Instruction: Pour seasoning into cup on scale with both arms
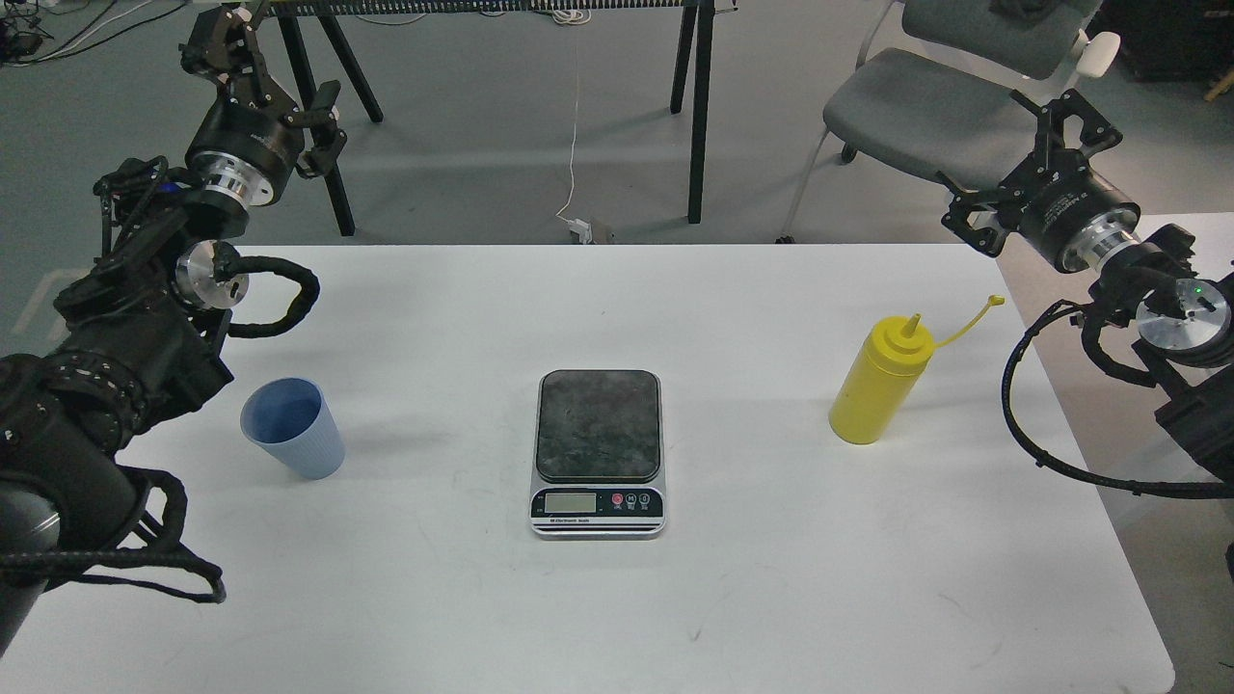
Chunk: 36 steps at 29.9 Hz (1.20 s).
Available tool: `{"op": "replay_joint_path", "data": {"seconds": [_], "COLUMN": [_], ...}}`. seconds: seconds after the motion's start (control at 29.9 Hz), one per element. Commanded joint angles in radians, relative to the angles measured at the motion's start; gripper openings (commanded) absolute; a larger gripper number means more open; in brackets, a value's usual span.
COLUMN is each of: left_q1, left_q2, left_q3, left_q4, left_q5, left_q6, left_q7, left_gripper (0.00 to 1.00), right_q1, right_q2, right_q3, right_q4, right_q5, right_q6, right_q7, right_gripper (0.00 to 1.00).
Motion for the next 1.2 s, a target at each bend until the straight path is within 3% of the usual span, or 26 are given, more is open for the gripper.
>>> {"op": "replay_joint_path", "data": {"seconds": [0.0, 0.07, 0.67, 0.87, 1.17], "left_q1": [0.001, 0.001, -0.002, -0.037, -0.051], "left_q2": [-0.001, -0.001, 0.000, 0.014, 0.031], "left_q3": [0.000, 0.002, 0.010, 0.123, 0.137], "left_q4": [0.000, 0.000, -0.003, 0.006, 0.008], "left_q5": [0.000, 0.002, 0.014, 0.015, 0.015], "left_q6": [0.000, 0.000, 0.000, 0.000, 0.000], "left_q7": [-0.003, -0.030, -0.030, -0.030, -0.030], "left_gripper": [1.00, 1.00, 1.00, 0.99, 0.99], "right_q1": [0.001, 0.001, 0.000, 0.001, 0.001], "right_q2": [0.000, 0.002, 0.000, 0.000, -0.001], "right_q3": [0.001, 0.001, 0.001, 0.001, 0.001], "right_q4": [0.001, 0.001, 0.003, 0.005, 0.005], "right_q5": [0.000, 0.000, 0.000, 0.000, 0.000], "right_q6": [0.000, 0.000, 0.000, 0.000, 0.000], "right_q7": [0.000, 0.000, 0.000, 0.000, 0.000], "right_gripper": [0.99, 0.99, 0.99, 0.99, 0.99]}}
